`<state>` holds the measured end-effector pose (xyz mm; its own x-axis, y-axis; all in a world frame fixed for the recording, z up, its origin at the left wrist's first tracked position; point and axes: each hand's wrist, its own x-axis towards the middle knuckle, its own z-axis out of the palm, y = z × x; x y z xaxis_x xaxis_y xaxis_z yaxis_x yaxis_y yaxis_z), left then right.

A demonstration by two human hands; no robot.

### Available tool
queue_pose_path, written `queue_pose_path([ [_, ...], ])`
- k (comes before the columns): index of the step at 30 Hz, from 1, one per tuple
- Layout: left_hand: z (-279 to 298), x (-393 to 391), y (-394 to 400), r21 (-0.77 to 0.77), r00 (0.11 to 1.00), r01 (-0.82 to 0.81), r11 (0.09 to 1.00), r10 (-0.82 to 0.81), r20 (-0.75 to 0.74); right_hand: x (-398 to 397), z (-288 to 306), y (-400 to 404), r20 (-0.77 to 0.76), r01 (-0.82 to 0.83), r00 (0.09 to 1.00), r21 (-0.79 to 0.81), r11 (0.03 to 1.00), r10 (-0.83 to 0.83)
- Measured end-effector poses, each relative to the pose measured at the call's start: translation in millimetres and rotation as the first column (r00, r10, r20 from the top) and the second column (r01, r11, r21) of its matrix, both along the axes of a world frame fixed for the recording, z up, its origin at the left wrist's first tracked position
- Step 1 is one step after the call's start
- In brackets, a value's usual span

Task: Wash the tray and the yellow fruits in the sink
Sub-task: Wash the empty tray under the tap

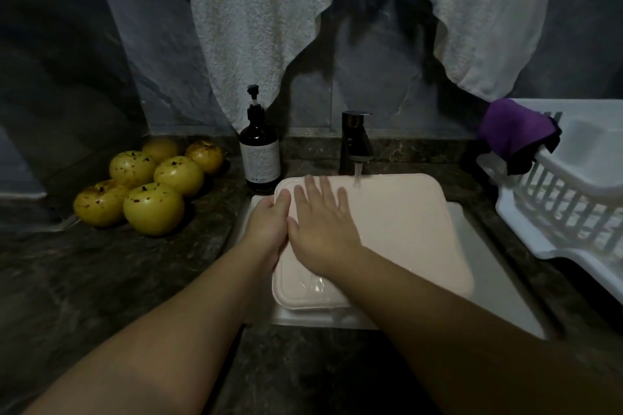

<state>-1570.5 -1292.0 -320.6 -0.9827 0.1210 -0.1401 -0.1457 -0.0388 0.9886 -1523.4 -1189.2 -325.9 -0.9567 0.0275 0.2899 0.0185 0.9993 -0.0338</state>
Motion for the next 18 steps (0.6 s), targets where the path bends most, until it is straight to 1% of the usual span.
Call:
queue_pose_path([
  [3,-1,-4,-4,-0.067,1.000,-0.015,0.998,0.015,-0.011,16,-2,34,0.083,-0.245,0.969,0.146,0.959,0.234],
  [4,-1,-5,-4,-0.091,1.000,-0.016,0.996,0.015,-0.021,23,-2,50,0.107,-0.289,0.956,0.174,0.942,0.273],
  [5,-2,-5,-4,-0.110,0.999,-0.021,0.994,0.017,-0.035,29,-2,66,0.120,-0.291,0.955,0.185,0.939,0.273],
  [6,-2,-6,-4,-0.131,0.998,-0.030,0.991,0.024,-0.050,36,-2,84,0.121,-0.251,0.965,0.178,0.951,0.232],
  [7,-2,-7,-3,-0.151,0.997,-0.044,0.988,0.035,-0.064,42,-2,102,0.113,-0.175,0.981,0.154,0.972,0.159],
  [9,-2,-10,-4,-0.170,0.995,-0.070,0.983,0.056,-0.086,51,0,135,0.112,0.026,0.993,0.090,0.996,-0.036],
  [10,-3,-10,-4,-0.175,0.994,-0.075,0.982,0.059,-0.095,54,1,148,0.116,0.117,0.985,0.066,0.991,-0.124],
  [12,-3,-11,-1,-0.190,0.993,-0.074,0.979,0.054,-0.105,54,3,162,0.089,0.244,0.965,0.017,0.970,-0.245],
  [14,-2,-9,2,-0.184,0.993,-0.069,0.980,0.051,-0.104,46,4,152,0.026,0.348,0.937,-0.063,0.935,-0.347],
  [16,-2,-7,6,-0.184,0.993,-0.069,0.980,0.050,-0.104,29,4,125,-0.015,0.448,0.889,-0.178,0.876,-0.457],
  [17,-1,-6,7,-0.196,0.992,-0.066,0.978,0.044,-0.114,20,4,108,-0.015,0.462,0.879,-0.222,0.859,-0.477],
  [18,-2,-4,9,-0.208,0.991,-0.056,0.977,0.030,-0.129,12,4,89,-0.010,0.444,0.888,-0.249,0.861,-0.461],
])
